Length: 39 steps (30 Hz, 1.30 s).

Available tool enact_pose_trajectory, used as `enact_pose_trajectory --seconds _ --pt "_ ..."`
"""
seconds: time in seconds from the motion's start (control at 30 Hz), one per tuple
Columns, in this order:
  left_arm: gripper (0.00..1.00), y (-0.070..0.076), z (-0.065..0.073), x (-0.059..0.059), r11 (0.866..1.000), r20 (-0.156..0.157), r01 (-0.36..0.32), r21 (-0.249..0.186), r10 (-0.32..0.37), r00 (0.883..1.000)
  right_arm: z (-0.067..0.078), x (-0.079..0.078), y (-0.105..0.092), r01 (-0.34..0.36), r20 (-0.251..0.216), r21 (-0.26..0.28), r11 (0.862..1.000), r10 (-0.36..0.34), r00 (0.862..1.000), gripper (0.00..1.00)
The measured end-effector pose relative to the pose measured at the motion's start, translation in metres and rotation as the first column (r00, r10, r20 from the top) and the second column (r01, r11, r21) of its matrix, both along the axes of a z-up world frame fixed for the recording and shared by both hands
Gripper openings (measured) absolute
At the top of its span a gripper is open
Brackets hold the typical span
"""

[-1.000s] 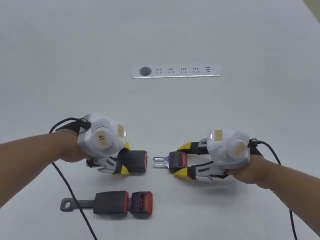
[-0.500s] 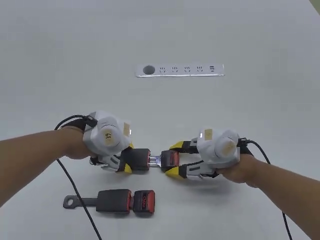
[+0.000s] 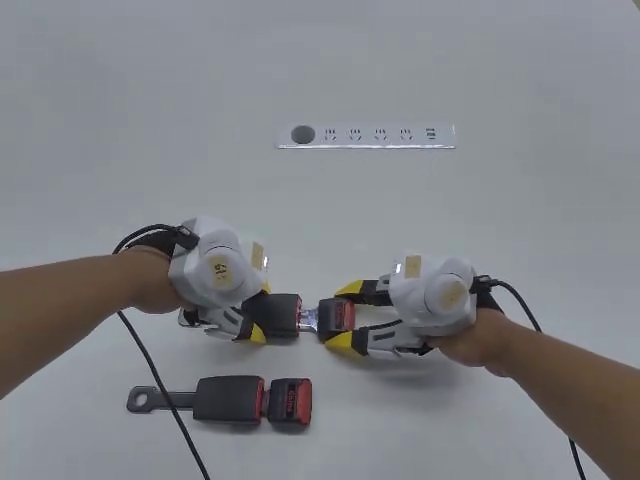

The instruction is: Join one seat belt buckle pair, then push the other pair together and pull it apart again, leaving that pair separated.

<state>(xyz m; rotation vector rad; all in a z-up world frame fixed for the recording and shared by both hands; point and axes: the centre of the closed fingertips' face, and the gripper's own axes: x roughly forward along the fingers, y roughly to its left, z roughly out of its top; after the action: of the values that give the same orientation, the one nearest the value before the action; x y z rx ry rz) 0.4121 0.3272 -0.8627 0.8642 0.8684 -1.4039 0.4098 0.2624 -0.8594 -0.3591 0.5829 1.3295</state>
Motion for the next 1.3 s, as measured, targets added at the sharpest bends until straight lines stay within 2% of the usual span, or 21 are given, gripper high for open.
enact_pose_trajectory --seconds 0.33,0.63,1.3 --pt "0.34 0.000 0.000 -0.001 0.999 0.004 0.028 0.016 -0.028 1.000 0.001 -0.001 0.013 0.005 0.003 -0.004 1.000 -0.005 1.000 0.36" --pt "0.34 0.000 0.001 -0.002 0.999 0.007 0.041 0.018 -0.041 0.999 0.001 -0.001 0.016 0.021 -0.014 0.002 1.000 -0.021 1.000 0.36" --pt "0.34 0.000 0.000 -0.001 0.998 0.004 0.057 0.037 -0.057 0.998 0.001 0.000 0.019 0.030 -0.007 -0.017 0.999 -0.030 1.000 0.36"
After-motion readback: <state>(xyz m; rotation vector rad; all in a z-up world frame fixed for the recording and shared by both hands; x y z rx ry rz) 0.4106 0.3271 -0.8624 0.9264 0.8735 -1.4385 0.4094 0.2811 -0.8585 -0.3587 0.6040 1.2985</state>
